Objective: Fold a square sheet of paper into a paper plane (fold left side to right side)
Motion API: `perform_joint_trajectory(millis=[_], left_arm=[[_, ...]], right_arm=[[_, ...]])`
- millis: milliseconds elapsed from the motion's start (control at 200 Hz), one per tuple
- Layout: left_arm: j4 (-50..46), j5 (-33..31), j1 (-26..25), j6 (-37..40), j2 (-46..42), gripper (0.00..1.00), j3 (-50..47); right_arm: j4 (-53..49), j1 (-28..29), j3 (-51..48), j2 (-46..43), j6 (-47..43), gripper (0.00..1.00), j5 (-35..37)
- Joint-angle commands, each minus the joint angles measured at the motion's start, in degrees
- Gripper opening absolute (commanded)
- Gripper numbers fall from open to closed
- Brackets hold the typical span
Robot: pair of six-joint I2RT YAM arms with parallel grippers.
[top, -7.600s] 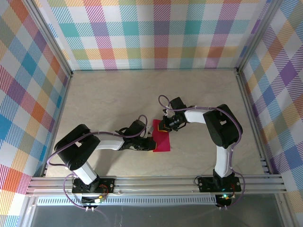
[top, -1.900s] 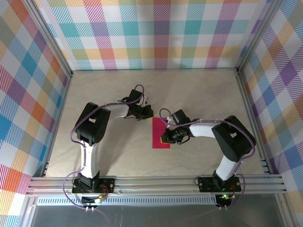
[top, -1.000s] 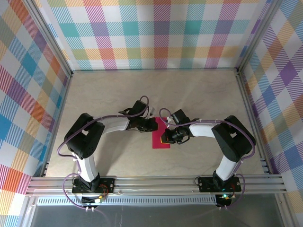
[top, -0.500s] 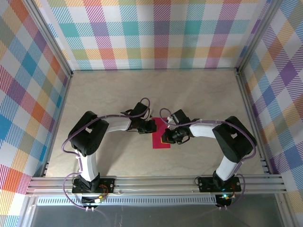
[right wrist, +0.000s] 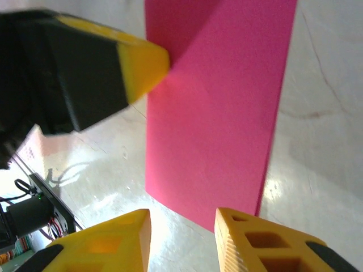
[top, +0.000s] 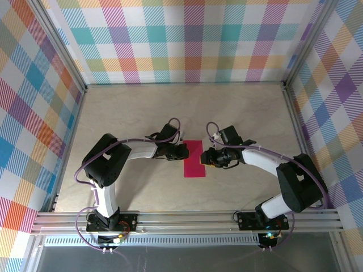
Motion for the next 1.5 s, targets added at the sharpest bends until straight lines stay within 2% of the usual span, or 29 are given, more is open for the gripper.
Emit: perform_joint_trajectory(millis=[0, 745, 1025, 1495], left_arm=[[-1.77, -1.16, -0.99, -0.34, 1.41, 0.0, -1.8], [-1.69, -1.14, -1.08, -0.34, 1.41, 0.0, -1.93], [-1.85, -1.14, -1.08, -0.33, 1.07, 0.0, -1.97], [-1.92, -1.05, -1.13, -0.34, 0.64, 0.0, -2.19]], right_arm=[[-3.8, 0.23, -1.96, -0.34, -0.35, 0.35, -0.73], [2.92, 1.13, -2.94, 6.85, 2.27, 0.35, -4.28], [4.71, 1.11, -2.54, 6.14, 3.19, 0.3, -3.73], [8.15, -1.83, 1.91, 10.99, 2.9, 0.3, -6.42]])
